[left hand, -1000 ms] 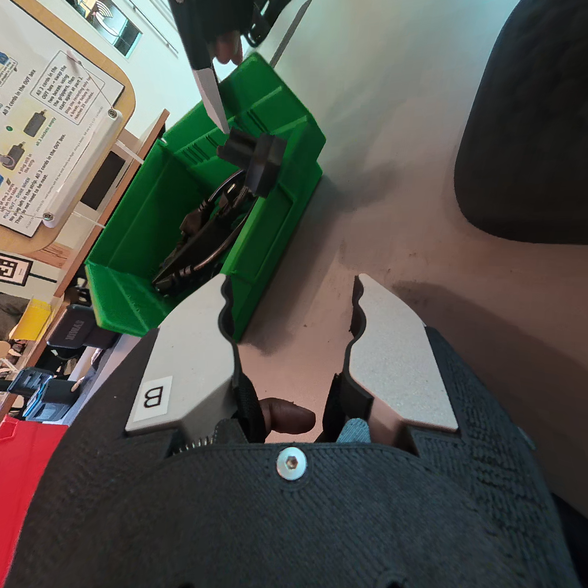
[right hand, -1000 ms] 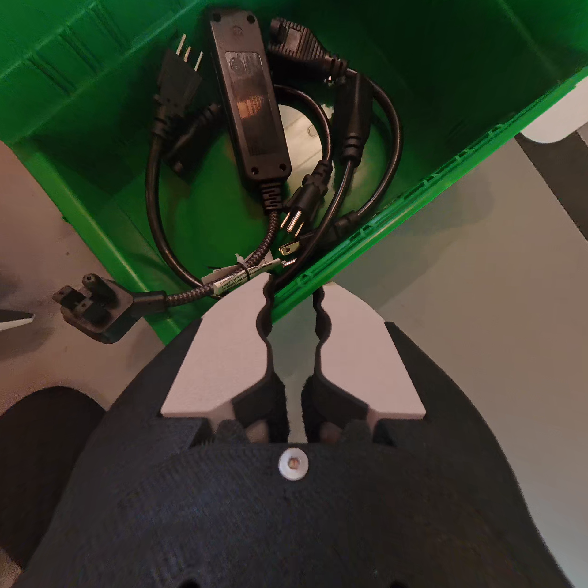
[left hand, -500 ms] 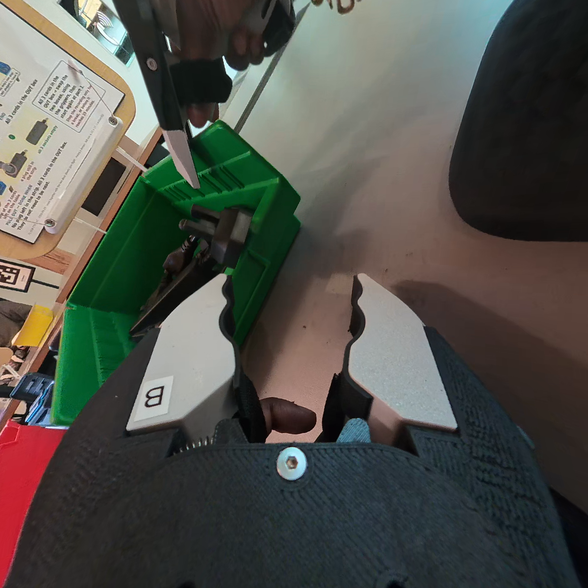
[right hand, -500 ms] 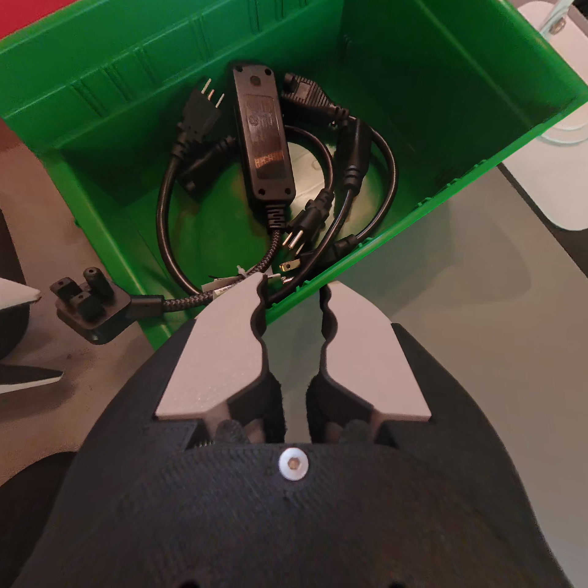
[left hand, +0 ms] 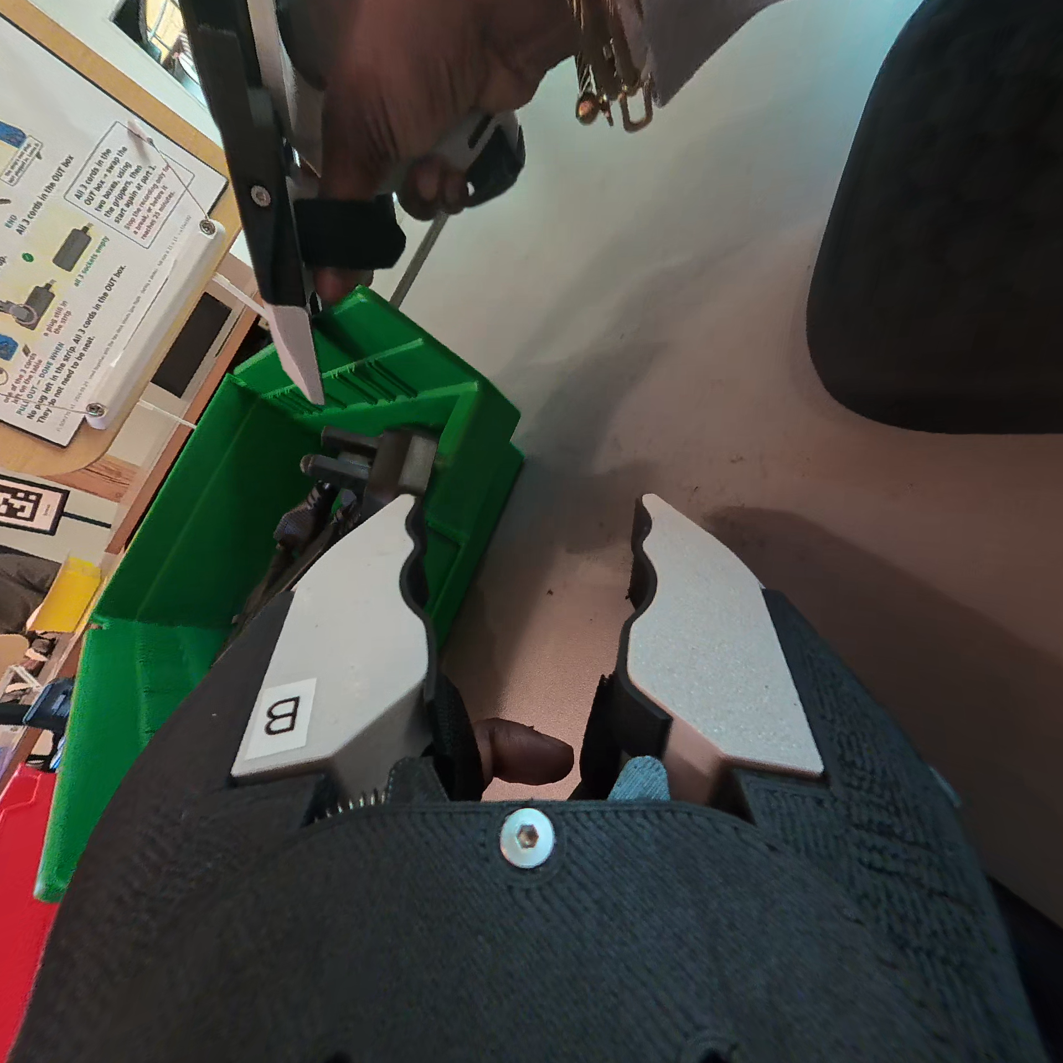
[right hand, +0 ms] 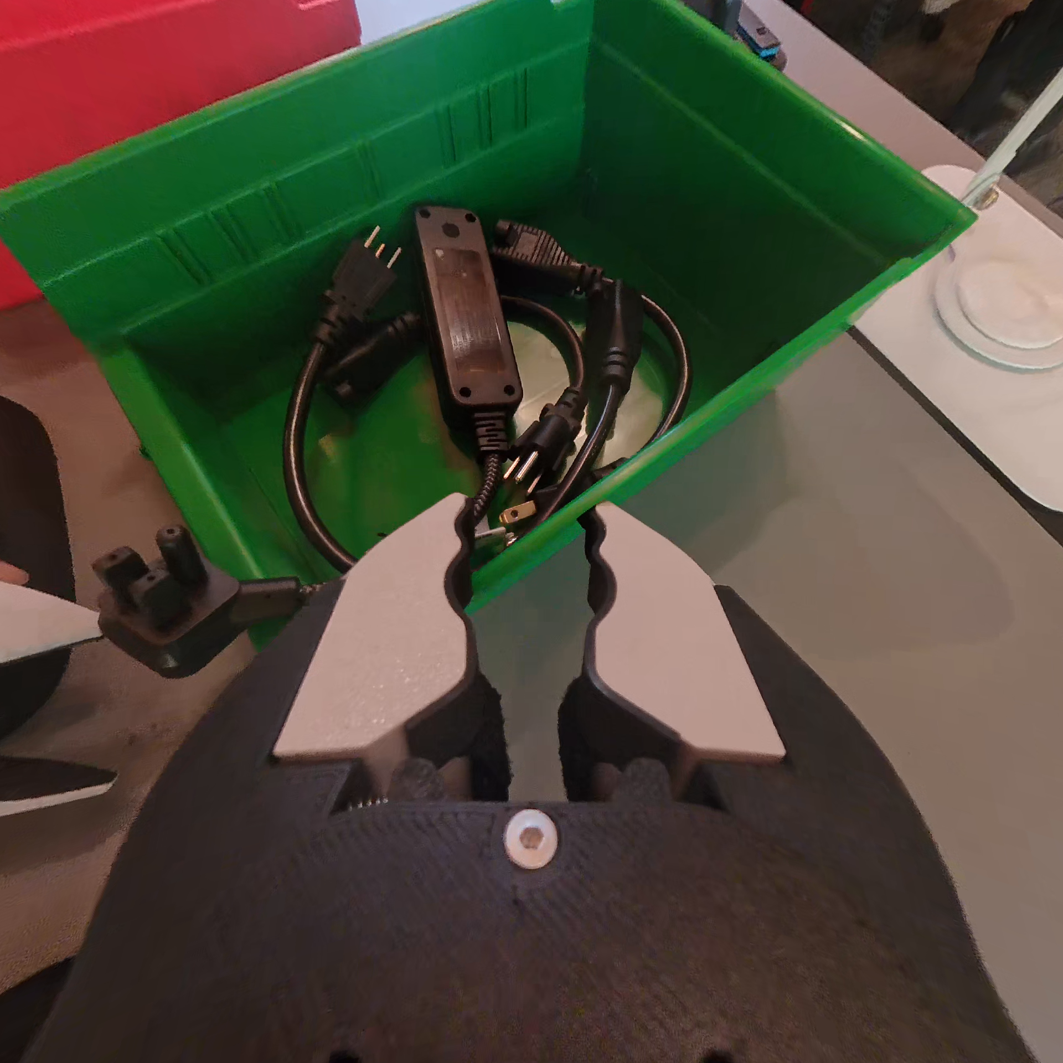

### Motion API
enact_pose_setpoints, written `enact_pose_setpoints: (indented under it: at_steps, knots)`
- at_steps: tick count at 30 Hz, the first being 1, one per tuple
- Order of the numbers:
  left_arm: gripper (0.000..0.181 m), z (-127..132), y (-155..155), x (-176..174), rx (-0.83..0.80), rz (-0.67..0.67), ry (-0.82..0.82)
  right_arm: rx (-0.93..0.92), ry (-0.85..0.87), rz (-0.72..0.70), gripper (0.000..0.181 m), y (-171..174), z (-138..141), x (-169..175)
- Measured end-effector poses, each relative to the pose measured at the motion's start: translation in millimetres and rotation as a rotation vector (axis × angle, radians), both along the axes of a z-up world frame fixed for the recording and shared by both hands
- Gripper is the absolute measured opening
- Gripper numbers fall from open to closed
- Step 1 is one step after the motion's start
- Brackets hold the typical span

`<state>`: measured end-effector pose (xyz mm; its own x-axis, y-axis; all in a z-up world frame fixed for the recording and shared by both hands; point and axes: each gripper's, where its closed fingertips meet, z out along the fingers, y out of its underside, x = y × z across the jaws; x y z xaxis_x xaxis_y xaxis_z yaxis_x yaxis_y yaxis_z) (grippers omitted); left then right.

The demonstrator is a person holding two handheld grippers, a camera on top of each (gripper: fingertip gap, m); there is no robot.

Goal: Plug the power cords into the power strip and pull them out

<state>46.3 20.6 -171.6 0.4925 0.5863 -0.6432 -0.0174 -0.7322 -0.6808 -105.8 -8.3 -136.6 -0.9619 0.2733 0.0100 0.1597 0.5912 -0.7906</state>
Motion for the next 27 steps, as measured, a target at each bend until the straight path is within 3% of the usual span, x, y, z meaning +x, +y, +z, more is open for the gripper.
enact_pose_setpoints:
  at_steps: [10, 18, 27]
  knots:
    - [0.067, 15.0, 7.3, 8.0, 0.062, -0.076, 0.079, -0.126, 0.005, 0.027, 0.044, -18.9, 4.9, 11.4]
    - [0.056, 34.8, 15.9, 19.9, 0.193, -0.171, 0.139, -0.251, -0.090, 0.161, 0.060, -39.9, 9.1, 41.4]
    - [0.056, 29.4, 18.2, 19.5, 0.155, -0.176, 0.125, -0.388, -0.174, 0.356, 0.088, -52.0, 14.6, 71.0]
